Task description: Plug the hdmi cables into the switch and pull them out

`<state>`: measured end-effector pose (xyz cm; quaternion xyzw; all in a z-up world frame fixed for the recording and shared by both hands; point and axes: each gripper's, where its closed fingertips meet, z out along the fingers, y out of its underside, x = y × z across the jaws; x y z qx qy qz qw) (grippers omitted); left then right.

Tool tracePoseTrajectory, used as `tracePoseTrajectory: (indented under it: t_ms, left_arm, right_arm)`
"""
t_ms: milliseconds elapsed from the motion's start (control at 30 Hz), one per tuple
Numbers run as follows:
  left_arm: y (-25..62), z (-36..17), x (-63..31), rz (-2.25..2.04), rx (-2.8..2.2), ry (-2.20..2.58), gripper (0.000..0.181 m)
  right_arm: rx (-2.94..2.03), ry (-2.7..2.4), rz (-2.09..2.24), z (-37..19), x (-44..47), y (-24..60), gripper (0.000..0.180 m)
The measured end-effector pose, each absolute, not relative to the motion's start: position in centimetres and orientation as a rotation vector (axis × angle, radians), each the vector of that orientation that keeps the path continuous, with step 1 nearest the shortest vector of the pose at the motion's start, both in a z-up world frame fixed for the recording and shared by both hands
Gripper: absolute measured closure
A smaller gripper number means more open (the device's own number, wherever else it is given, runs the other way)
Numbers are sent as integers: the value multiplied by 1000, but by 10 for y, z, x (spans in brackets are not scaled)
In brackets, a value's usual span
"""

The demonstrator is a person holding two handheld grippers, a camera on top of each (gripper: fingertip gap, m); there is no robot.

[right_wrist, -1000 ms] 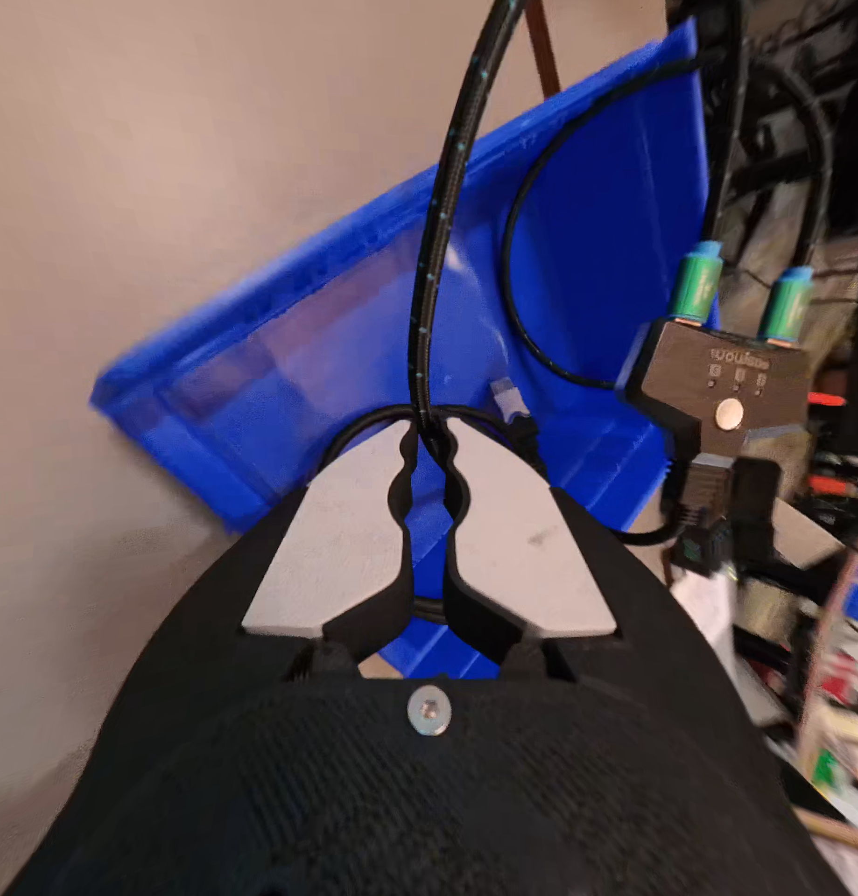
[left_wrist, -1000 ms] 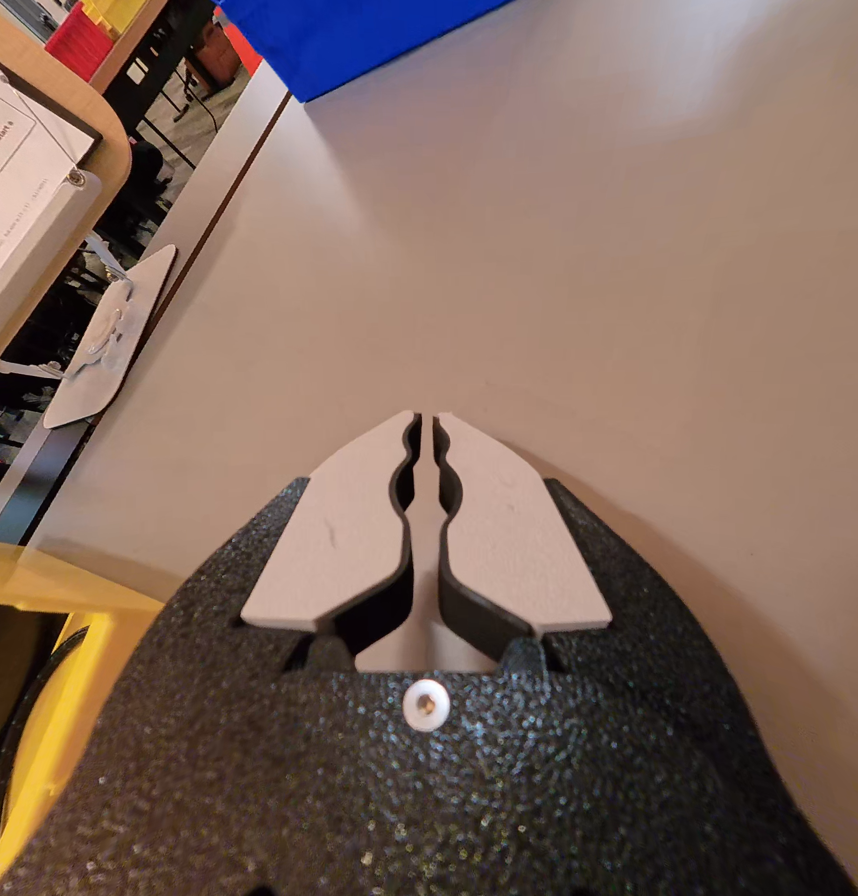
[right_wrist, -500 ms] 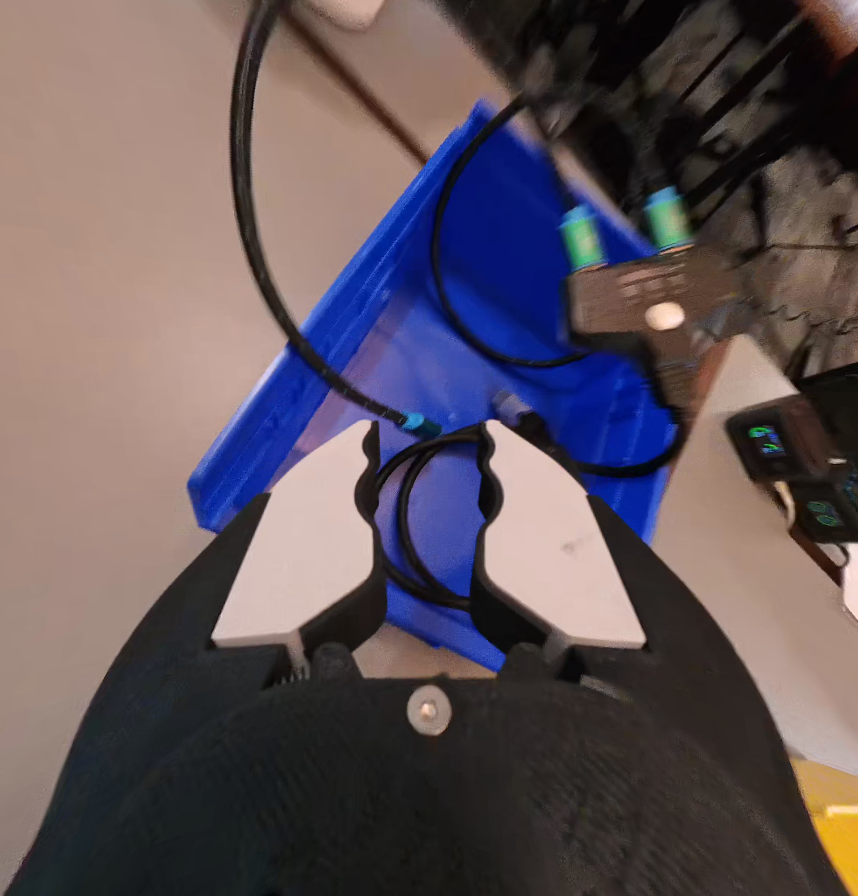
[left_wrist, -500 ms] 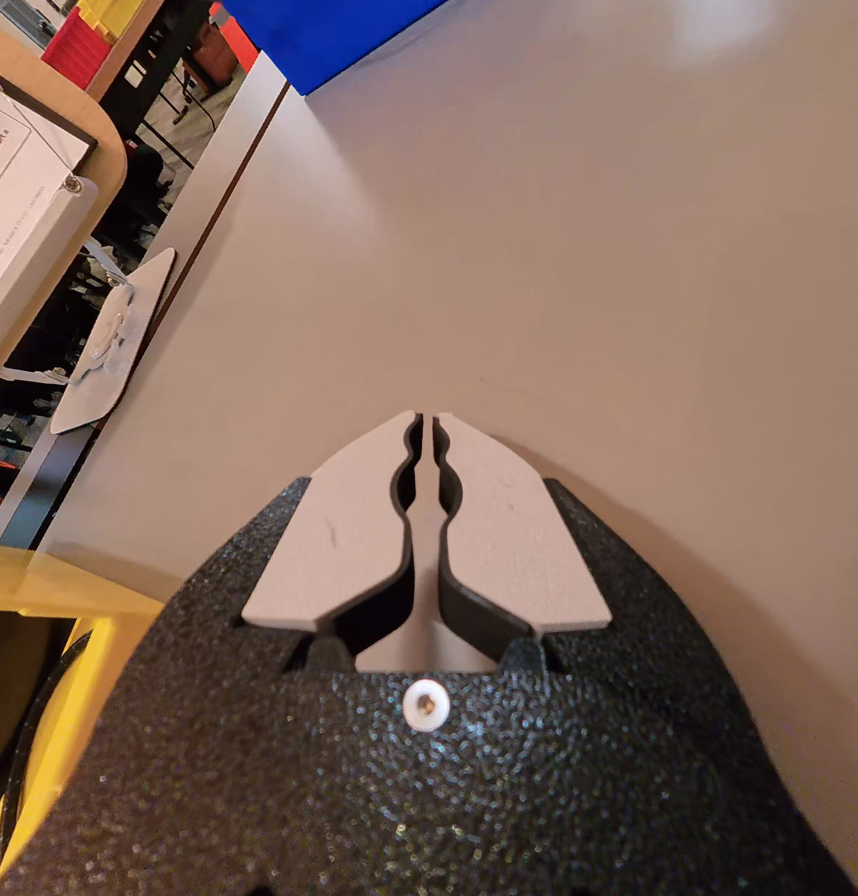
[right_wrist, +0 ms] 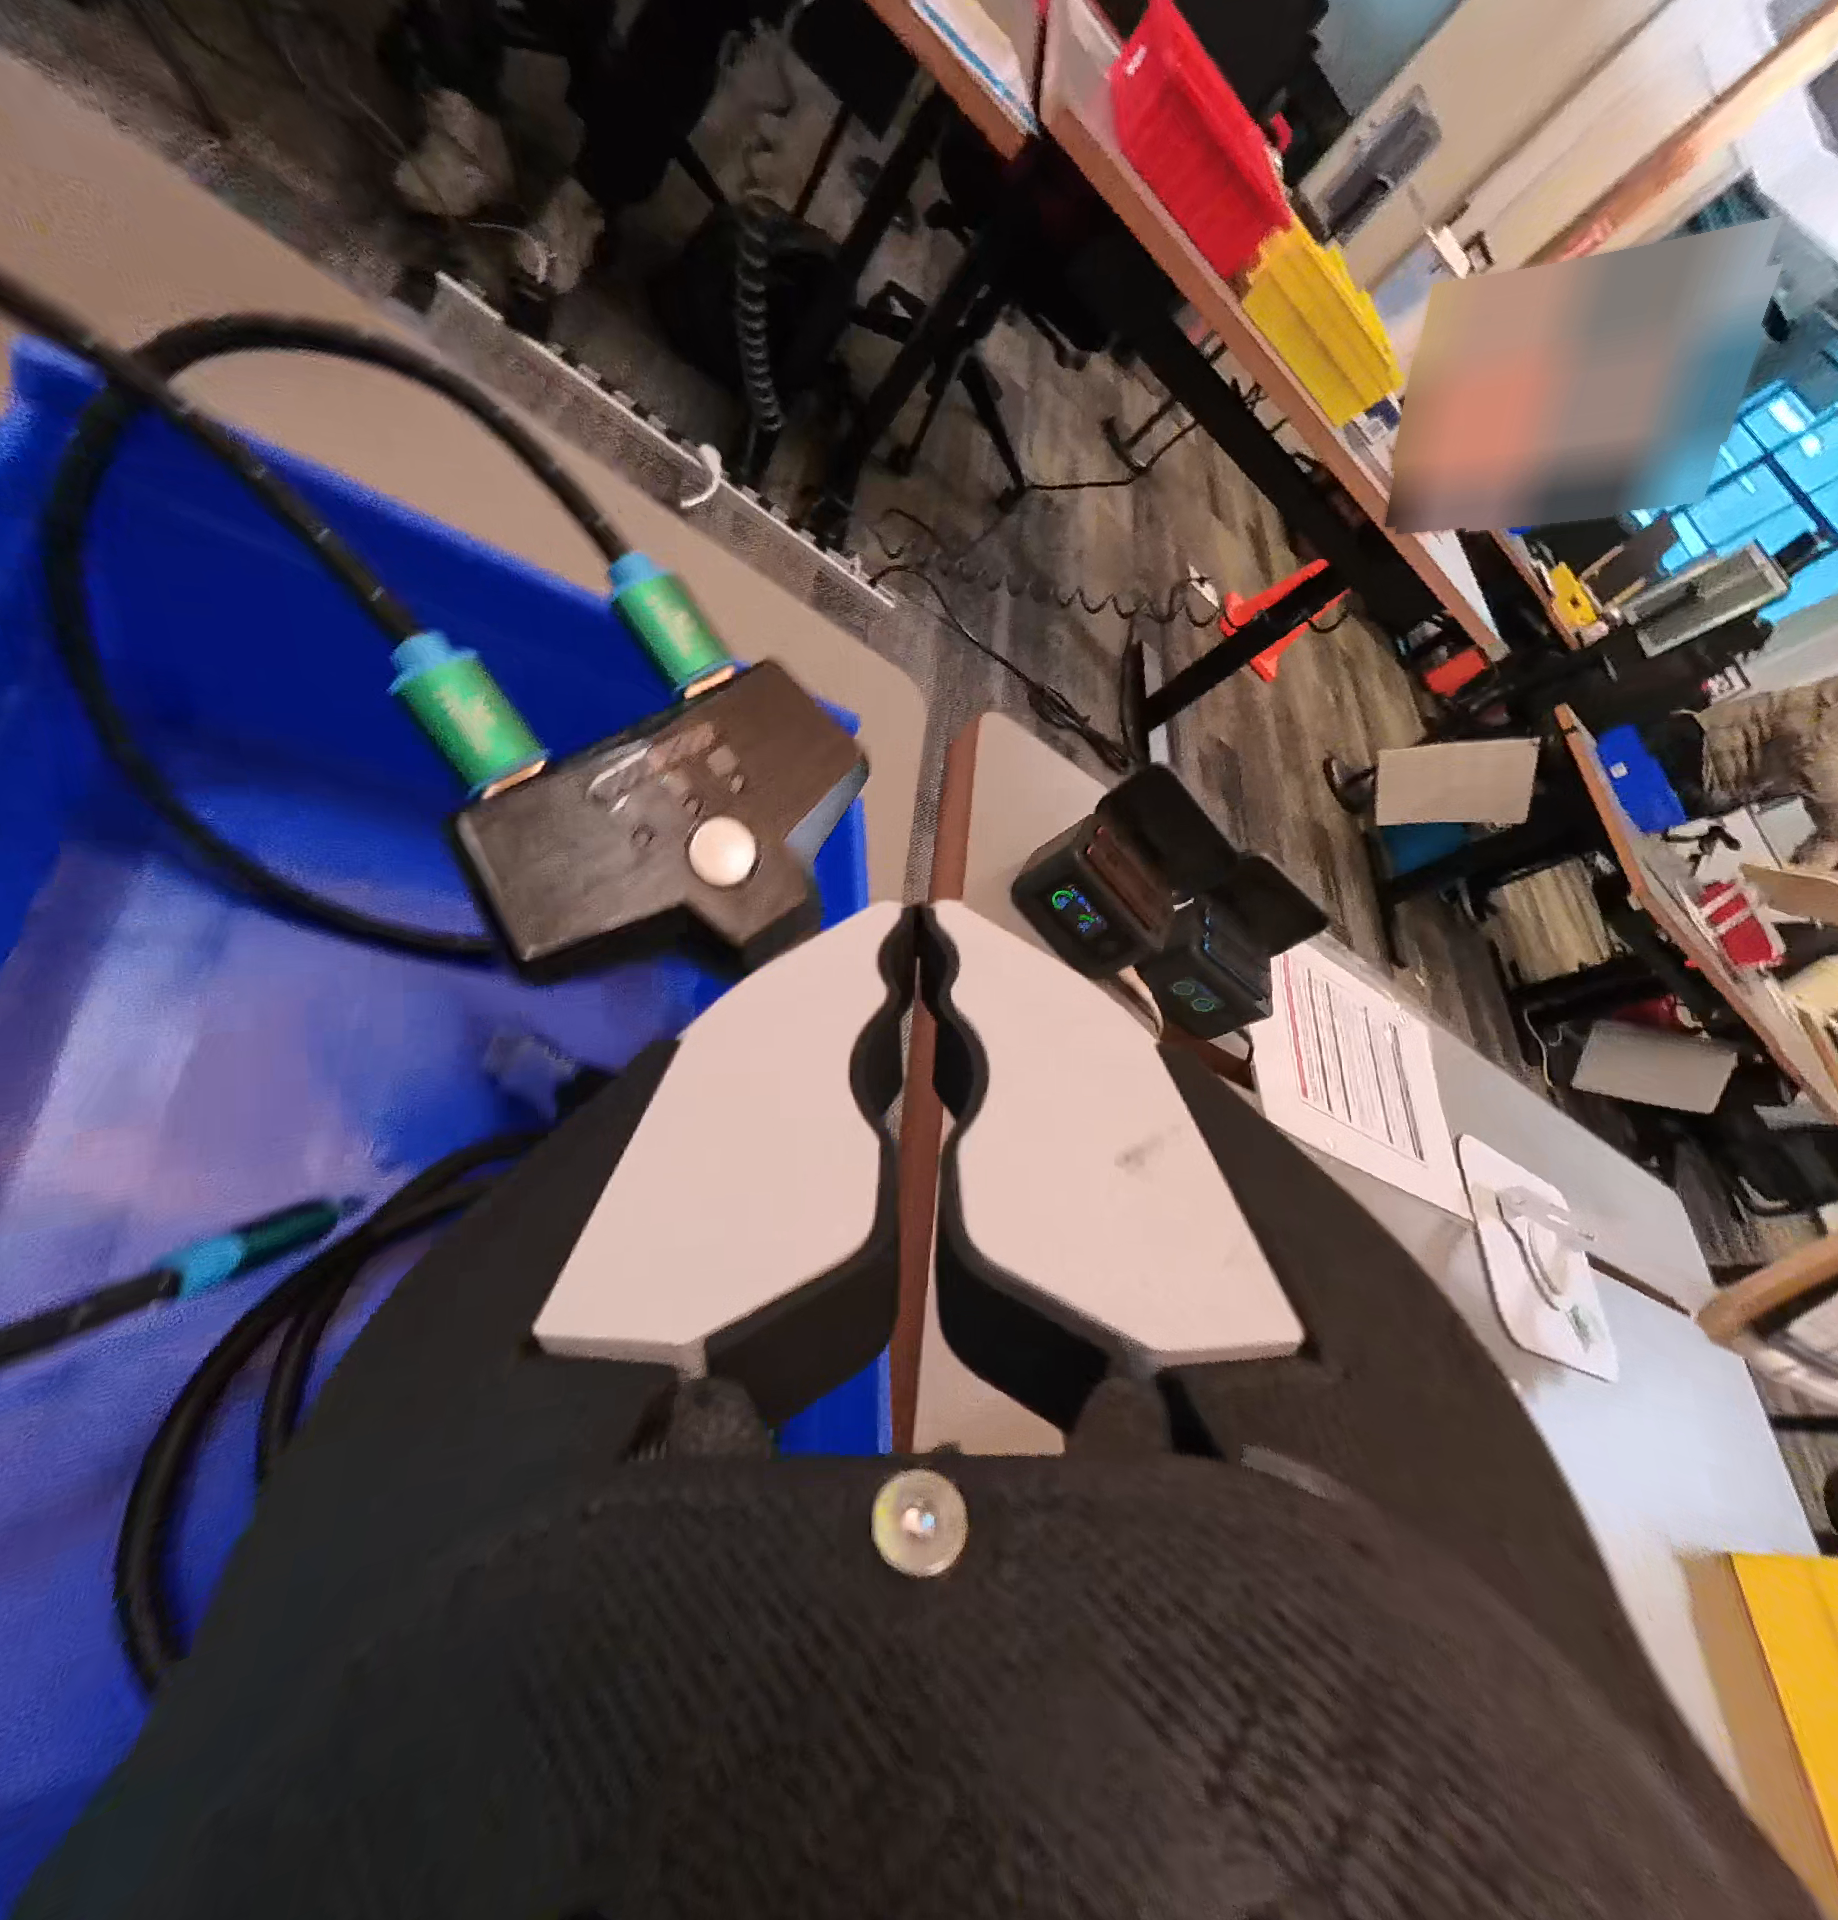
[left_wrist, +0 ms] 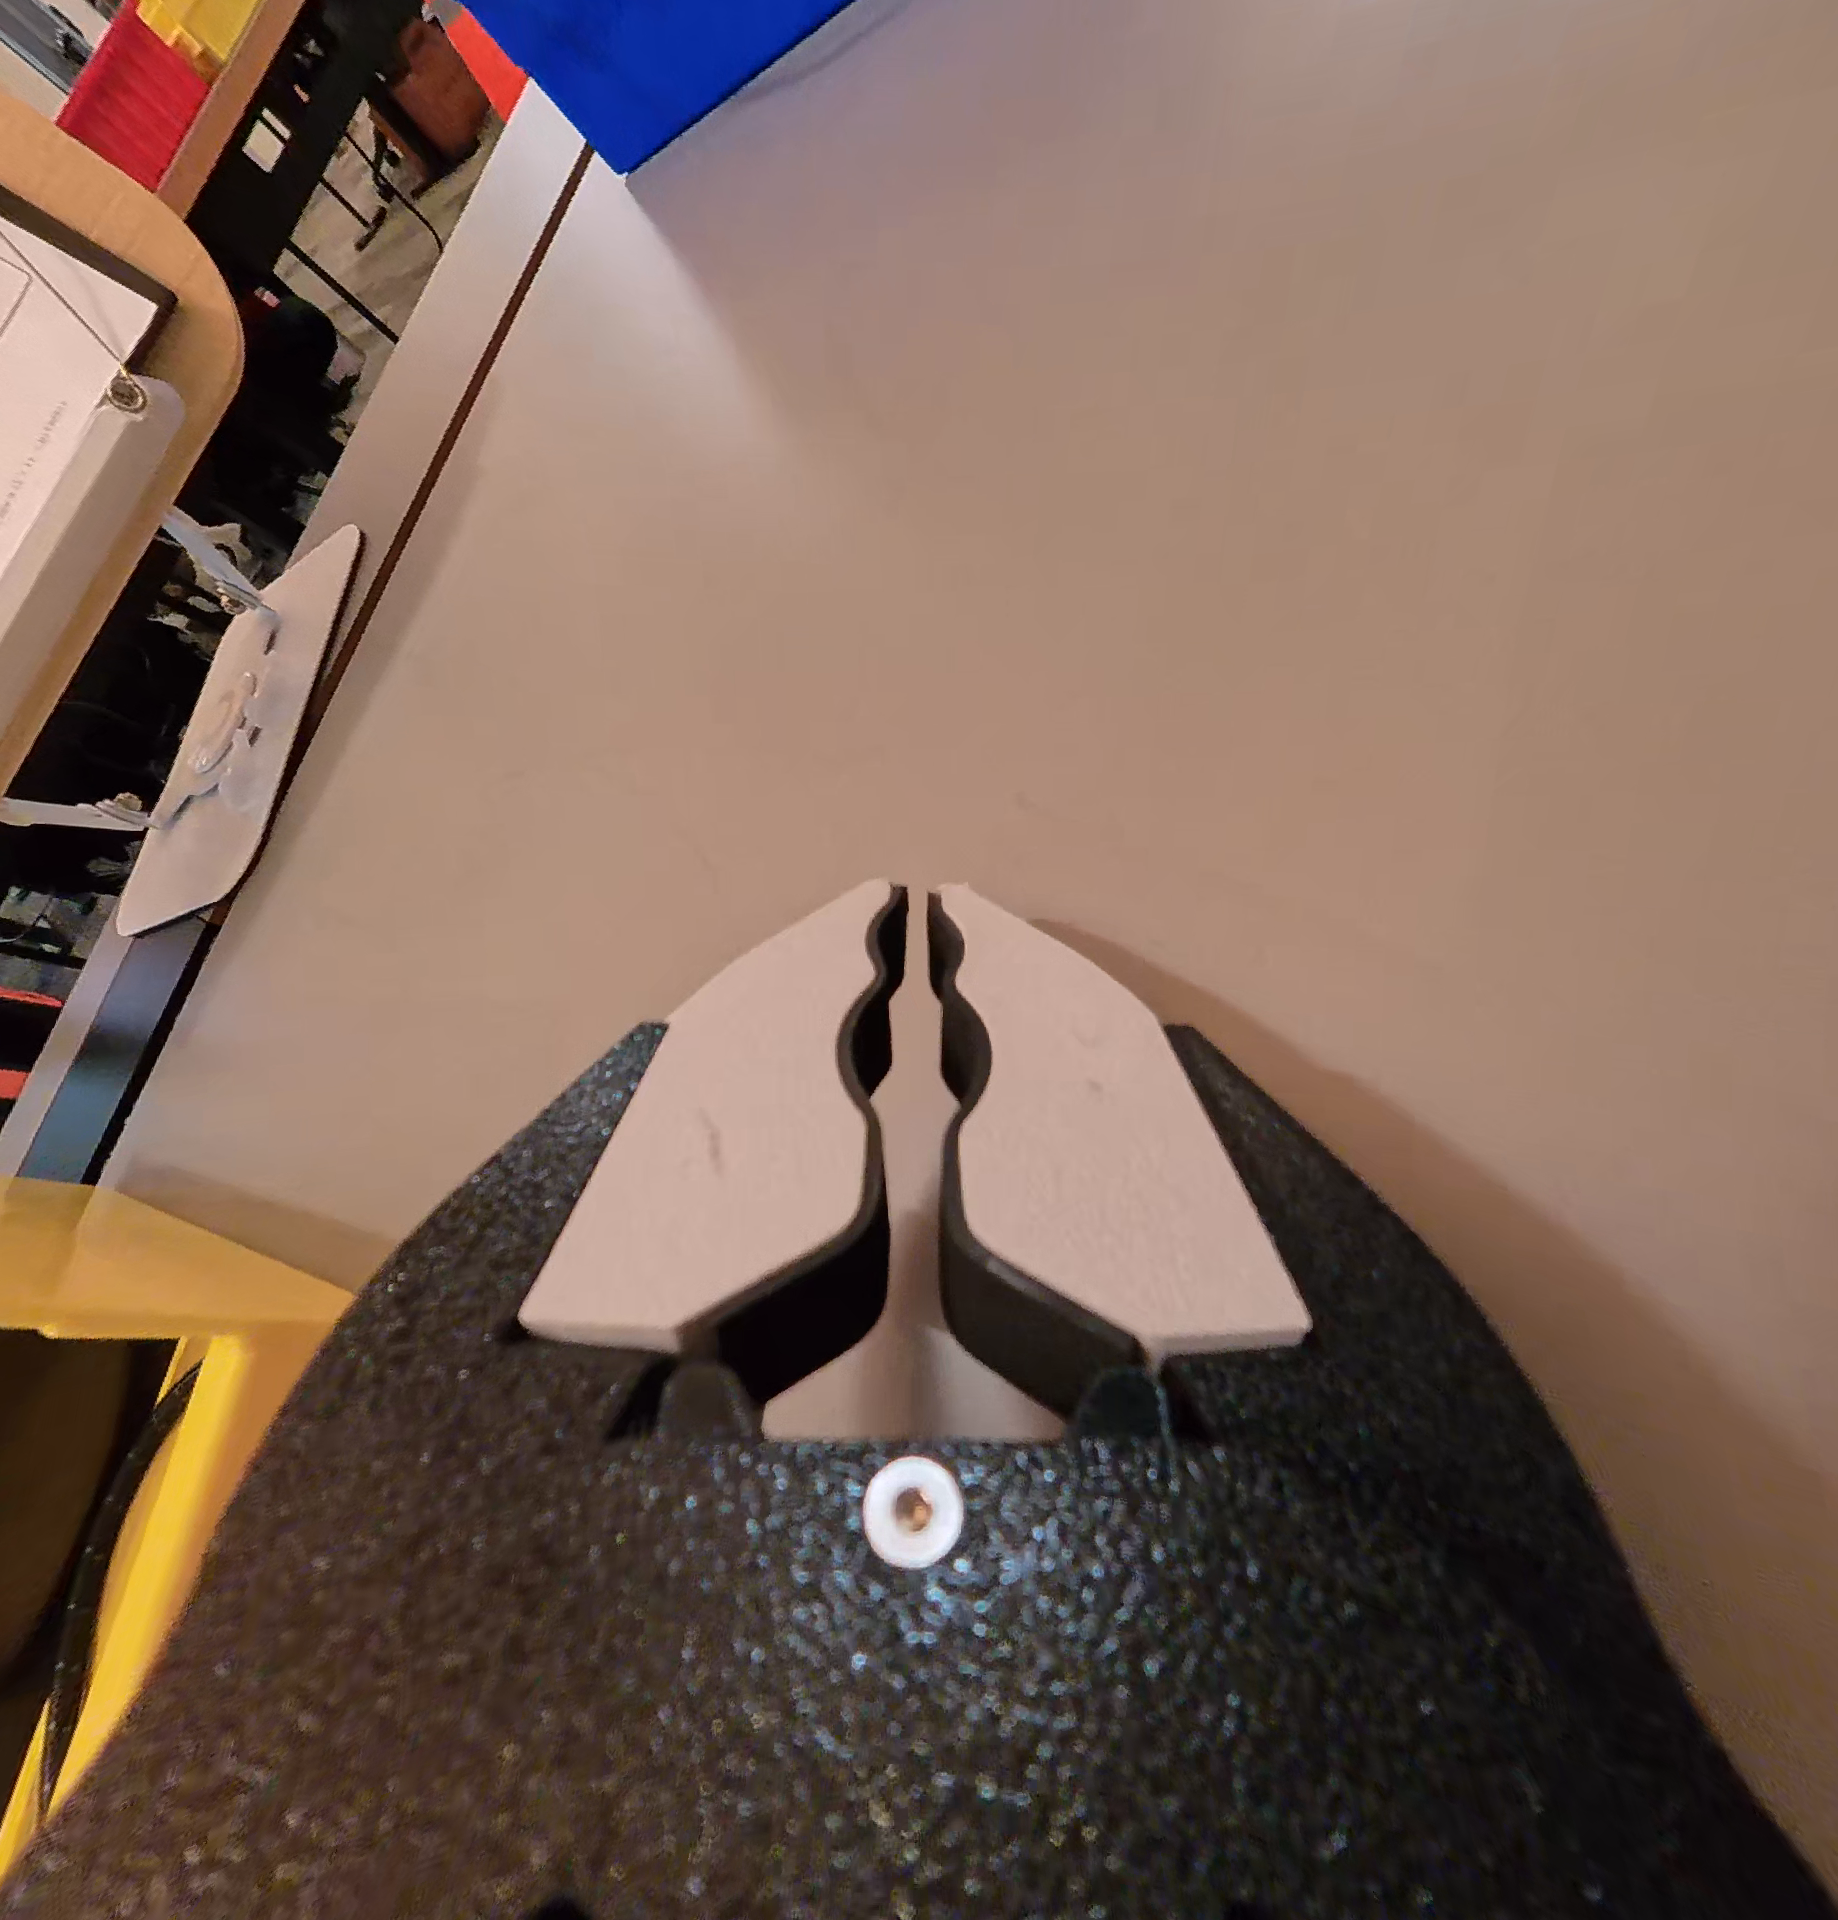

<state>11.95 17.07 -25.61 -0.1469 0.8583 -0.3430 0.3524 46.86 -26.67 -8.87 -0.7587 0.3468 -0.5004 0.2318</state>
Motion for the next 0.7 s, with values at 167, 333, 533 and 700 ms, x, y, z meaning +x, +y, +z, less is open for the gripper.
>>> tracePoseTrajectory:
  t_ms: [167,333,533,700]
  left_arm:
    - [171,-257,120,-884,-384,2225,178]
    - [170,-260,120,-874,-390,2250,178]
    - [171,-260,121,-879,-405,2259,178]
    - [171,-260,120,-877,-392,2253,178]
  right_arm:
    - [-2318,854,-1438,-114,506,-266,180]
    - [-2373,922,-983,-183,500,-241,179]
    - [-2322,902,-984,-177,492,-236,179]
    - [-1899,938,-1146,-85,480,-249,171]
